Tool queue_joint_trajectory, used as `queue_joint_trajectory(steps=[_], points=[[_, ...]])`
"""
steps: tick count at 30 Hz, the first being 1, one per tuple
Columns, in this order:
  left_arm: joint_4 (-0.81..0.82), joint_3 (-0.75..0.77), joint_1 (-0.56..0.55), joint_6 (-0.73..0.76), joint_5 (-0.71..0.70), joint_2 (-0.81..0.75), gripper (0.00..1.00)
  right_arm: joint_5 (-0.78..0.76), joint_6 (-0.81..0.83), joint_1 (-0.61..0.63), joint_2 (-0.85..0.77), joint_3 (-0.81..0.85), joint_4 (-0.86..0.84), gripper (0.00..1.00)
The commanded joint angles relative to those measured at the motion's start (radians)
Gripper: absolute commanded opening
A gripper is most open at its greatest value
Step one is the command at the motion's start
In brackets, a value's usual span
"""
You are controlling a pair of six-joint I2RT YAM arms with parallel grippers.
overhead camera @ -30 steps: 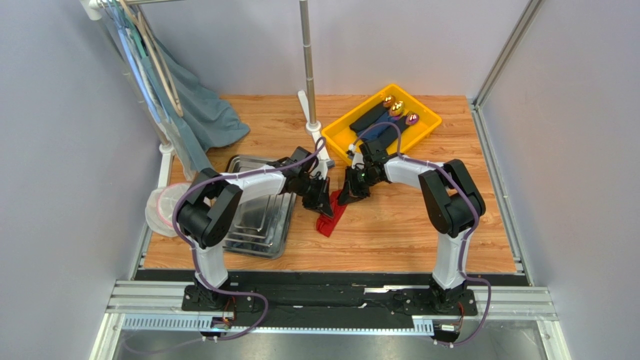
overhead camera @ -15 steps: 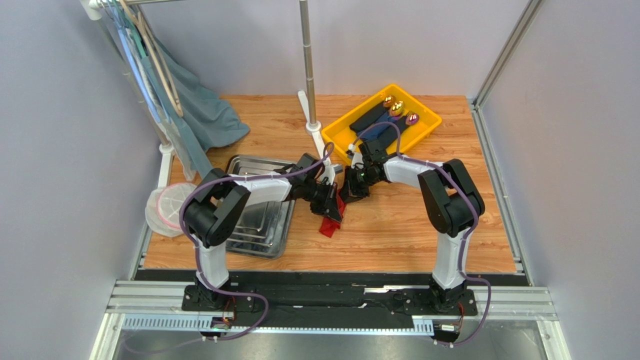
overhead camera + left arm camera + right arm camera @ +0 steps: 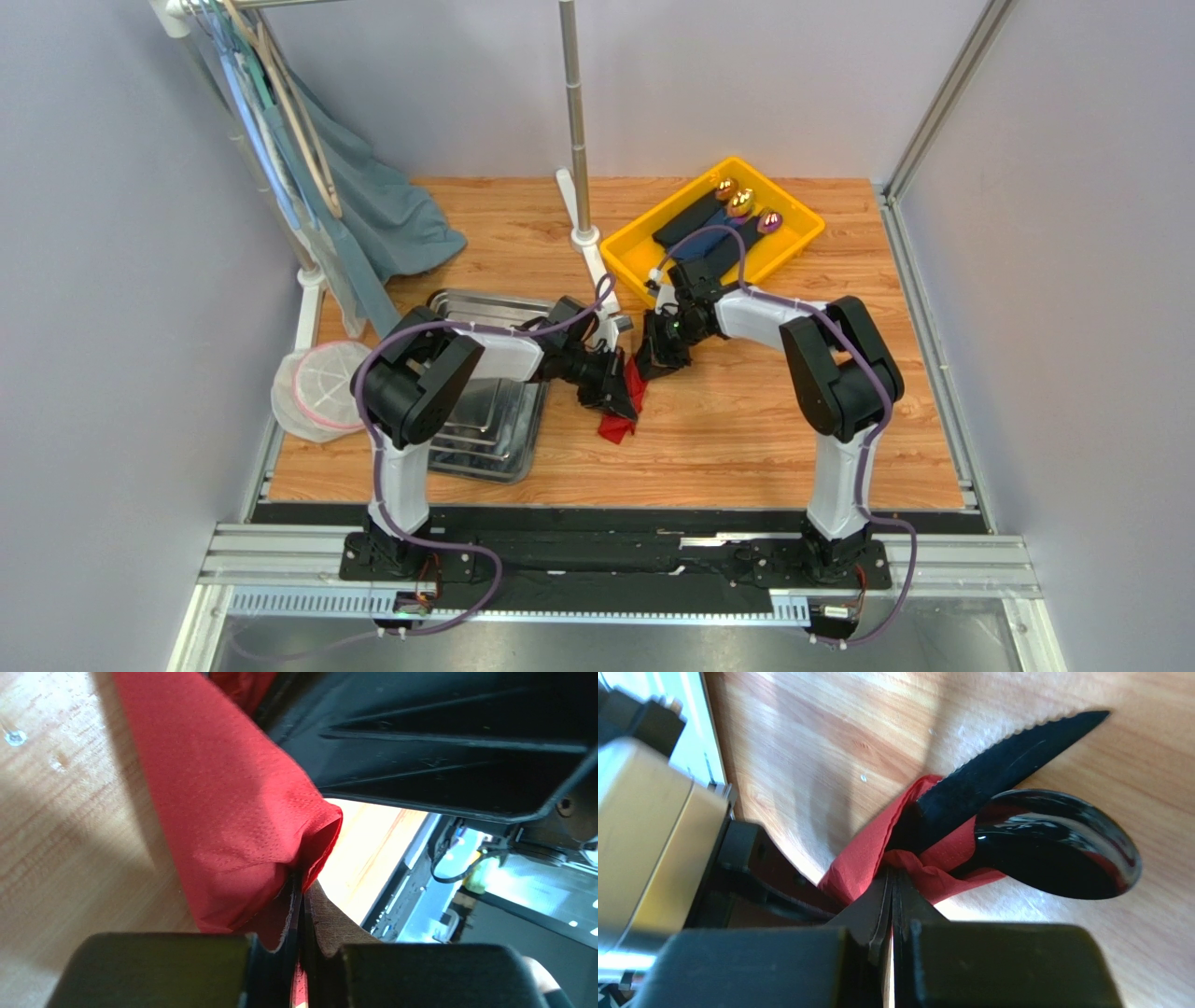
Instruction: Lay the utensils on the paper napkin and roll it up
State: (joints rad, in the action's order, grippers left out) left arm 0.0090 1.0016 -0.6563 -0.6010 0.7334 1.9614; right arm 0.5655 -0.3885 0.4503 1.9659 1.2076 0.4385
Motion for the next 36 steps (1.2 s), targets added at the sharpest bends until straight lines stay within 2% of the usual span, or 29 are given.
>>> queue_joint_trajectory(steps=[1, 3, 7, 11, 14, 16, 19, 30, 36], points=[[-0.004, -0.017, 0.017, 0.009, -0.052, 0.057, 0.12, -0.087, 0.079, -0.013, -0.036, 0.052, 0.165, 0.0], [-0.029, -0.014, 0.017, 0.007, -0.051, 0.067, 0.15, -0.079, 0.105, -0.024, -0.071, 0.082, 0.204, 0.0], [-0.04, -0.008, 0.017, 0.007, -0.058, 0.073, 0.28, -0.067, 0.128, -0.03, -0.147, 0.098, 0.258, 0.01], [-0.041, -0.012, 0.017, 0.01, -0.066, 0.065, 0.3, -0.05, 0.122, -0.03, -0.168, 0.115, 0.27, 0.01], [-0.038, -0.015, 0.017, 0.01, -0.063, 0.063, 0.24, -0.041, 0.109, -0.03, -0.144, 0.127, 0.263, 0.01], [-0.04, -0.015, 0.017, 0.012, -0.062, 0.062, 0.11, -0.035, 0.099, -0.03, -0.125, 0.129, 0.253, 0.01], [-0.044, -0.015, 0.017, 0.015, -0.061, 0.057, 0.01, -0.052, 0.091, -0.03, -0.093, 0.127, 0.224, 0.01], [-0.035, -0.021, 0.011, 0.044, -0.048, 0.033, 0.0, -0.101, 0.076, -0.029, 0.022, 0.158, 0.114, 0.0], [-0.067, 0.0, -0.017, 0.122, -0.043, 0.01, 0.0, -0.125, 0.062, -0.027, 0.056, 0.147, 0.097, 0.0]])
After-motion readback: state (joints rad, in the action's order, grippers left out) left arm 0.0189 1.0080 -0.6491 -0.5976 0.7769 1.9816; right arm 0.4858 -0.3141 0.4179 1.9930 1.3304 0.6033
